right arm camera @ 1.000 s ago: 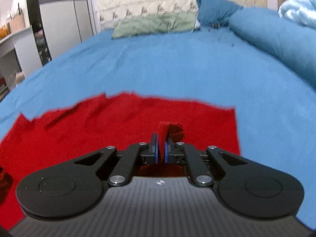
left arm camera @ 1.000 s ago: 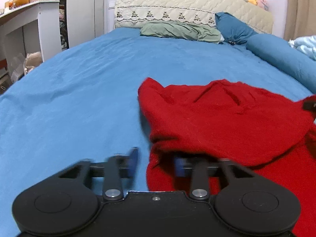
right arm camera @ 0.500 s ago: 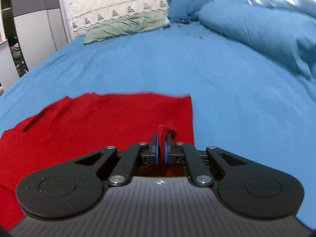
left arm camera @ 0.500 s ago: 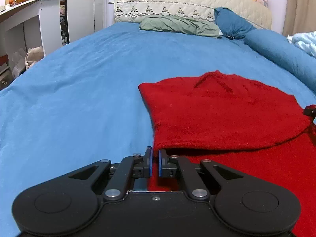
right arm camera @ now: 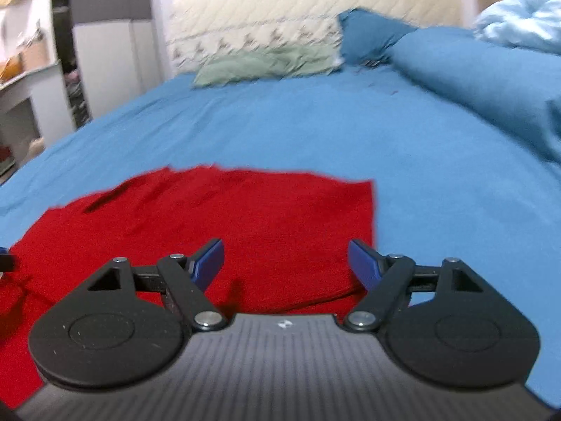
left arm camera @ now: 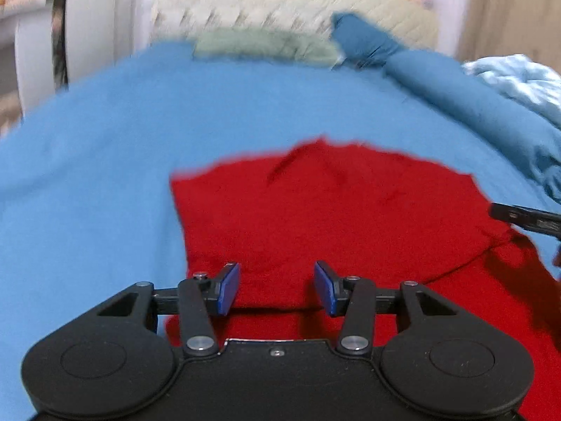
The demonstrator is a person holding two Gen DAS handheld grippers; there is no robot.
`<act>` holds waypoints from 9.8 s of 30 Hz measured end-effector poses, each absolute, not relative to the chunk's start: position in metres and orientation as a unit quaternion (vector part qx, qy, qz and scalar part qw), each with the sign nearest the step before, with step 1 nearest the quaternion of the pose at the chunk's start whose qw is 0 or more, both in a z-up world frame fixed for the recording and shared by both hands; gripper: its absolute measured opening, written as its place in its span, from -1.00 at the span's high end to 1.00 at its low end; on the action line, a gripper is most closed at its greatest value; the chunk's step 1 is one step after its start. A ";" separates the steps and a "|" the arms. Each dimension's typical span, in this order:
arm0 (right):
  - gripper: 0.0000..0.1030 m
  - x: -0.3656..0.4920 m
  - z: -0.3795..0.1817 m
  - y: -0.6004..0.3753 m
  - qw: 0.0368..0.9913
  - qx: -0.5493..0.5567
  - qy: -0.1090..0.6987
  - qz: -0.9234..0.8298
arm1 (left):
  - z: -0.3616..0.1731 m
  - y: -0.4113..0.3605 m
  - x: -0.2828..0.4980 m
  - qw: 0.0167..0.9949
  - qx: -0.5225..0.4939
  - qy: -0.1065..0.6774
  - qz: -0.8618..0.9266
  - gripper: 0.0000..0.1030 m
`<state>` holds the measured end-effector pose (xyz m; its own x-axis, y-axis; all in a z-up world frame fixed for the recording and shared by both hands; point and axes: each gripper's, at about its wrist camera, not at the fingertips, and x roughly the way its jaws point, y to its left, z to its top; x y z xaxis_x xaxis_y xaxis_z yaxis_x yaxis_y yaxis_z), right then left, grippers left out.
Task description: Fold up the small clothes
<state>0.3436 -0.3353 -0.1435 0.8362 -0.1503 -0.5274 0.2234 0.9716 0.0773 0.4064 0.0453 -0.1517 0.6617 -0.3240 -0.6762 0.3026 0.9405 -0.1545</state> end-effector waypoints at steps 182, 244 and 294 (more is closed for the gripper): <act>0.24 0.283 -0.174 -0.384 0.939 0.098 0.296 -0.144 | -0.151 -0.096 0.400 0.892 0.051 0.423 -0.150 -1.00; -0.69 0.284 -0.176 -0.175 0.950 0.038 0.309 -0.025 | -0.123 0.110 0.340 0.897 -0.168 0.377 -0.155 0.86; -1.00 0.335 -0.079 -0.250 0.913 0.151 0.377 0.048 | -0.078 0.107 0.380 0.932 -0.051 0.337 -0.121 -1.00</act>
